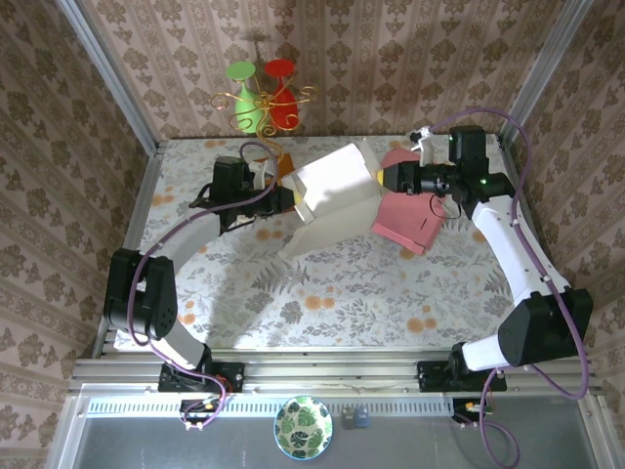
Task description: Fold the paper box
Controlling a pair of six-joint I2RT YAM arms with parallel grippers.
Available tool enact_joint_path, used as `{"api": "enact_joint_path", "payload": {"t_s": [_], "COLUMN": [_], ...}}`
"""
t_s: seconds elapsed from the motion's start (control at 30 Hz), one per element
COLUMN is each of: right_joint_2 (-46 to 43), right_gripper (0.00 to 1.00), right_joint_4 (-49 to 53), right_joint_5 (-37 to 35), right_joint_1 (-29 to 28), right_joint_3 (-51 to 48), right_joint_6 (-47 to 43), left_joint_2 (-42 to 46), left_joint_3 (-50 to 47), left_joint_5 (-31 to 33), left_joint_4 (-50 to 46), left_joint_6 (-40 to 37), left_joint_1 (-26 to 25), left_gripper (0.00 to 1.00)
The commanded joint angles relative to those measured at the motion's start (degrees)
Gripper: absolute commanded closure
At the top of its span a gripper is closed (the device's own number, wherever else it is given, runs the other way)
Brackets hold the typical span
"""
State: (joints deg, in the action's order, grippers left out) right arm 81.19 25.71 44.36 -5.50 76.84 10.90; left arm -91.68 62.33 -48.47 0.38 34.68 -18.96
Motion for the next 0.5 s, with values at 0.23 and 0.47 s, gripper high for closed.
{"api": "enact_joint_path", "payload": {"t_s": [0.23,0.47], "right_joint_2": [1.3,2.4], "right_gripper": [0.61,0.67], "right_joint_4": [-1.3,0.8], "right_joint_5": [4.6,0.5], "right_joint_1": [0.3,-0.3], "right_joint_3": [1.1,2.5], "right_joint_6": [1.4,-1.2], "left_joint_2": [-0.5,-0.4], "left_joint_3": [0.7,0.6], "left_joint_5": [-4.1,-4.3], "left_joint_4": [2.4,2.3], "left_joint_6": [1.1,0.6], "left_joint_1": [0.5,0.4], "left_gripper": [1.00,1.00]}}
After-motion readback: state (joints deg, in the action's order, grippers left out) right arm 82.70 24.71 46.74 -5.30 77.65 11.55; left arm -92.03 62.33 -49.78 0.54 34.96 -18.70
